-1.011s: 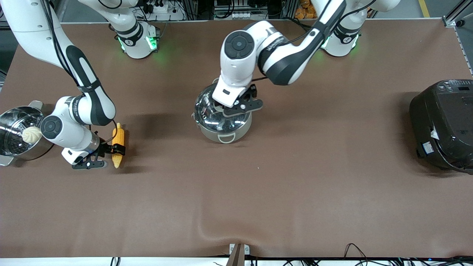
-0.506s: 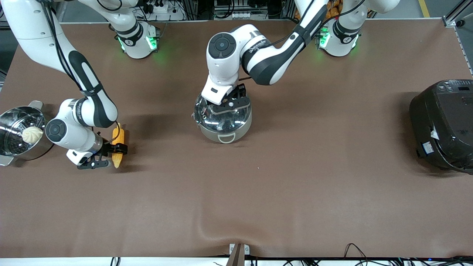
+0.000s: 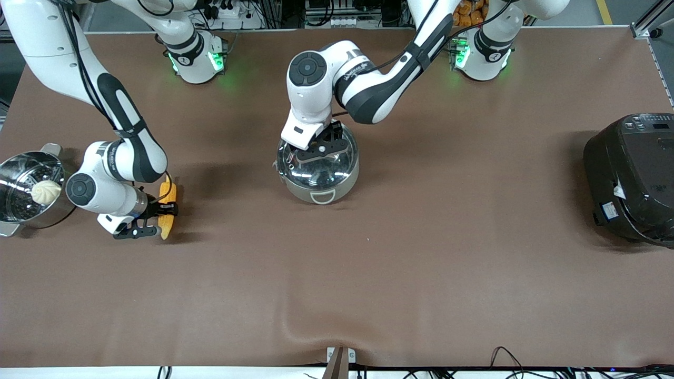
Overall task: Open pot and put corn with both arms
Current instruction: 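Grasp the corn with the right gripper while the left gripper grasps the lid, then lift the lid with the left gripper while the right gripper lifts the corn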
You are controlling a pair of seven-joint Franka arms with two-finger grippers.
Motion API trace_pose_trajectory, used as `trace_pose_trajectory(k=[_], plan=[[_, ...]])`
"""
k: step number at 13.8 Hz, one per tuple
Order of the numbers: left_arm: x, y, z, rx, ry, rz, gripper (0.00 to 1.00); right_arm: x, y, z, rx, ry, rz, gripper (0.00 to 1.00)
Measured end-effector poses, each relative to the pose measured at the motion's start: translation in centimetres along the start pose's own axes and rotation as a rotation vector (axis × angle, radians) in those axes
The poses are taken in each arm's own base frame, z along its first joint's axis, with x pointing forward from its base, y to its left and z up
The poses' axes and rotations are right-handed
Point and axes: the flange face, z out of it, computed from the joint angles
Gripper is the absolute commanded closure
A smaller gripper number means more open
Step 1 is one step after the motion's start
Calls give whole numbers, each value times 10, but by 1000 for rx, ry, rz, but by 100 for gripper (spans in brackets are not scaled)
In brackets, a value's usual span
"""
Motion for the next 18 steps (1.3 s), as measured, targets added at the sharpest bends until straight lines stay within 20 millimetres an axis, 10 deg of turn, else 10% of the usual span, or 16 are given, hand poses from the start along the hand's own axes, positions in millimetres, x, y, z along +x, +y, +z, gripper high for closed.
trace_pose_trajectory(k=[3, 7, 12, 18], plan=[[-1, 0, 1, 2, 4, 4, 35, 6, -1, -15, 20, -37, 10, 76], [-12, 4, 3, 12, 12, 10, 49, 21, -7, -83, 69, -75, 26, 71], [-13, 4, 4, 20, 18, 10, 100, 30, -29, -147, 95, -45, 41, 70], [-18, 4, 1, 42, 47, 32, 100, 34, -87, -186, 110, -62, 113, 70]])
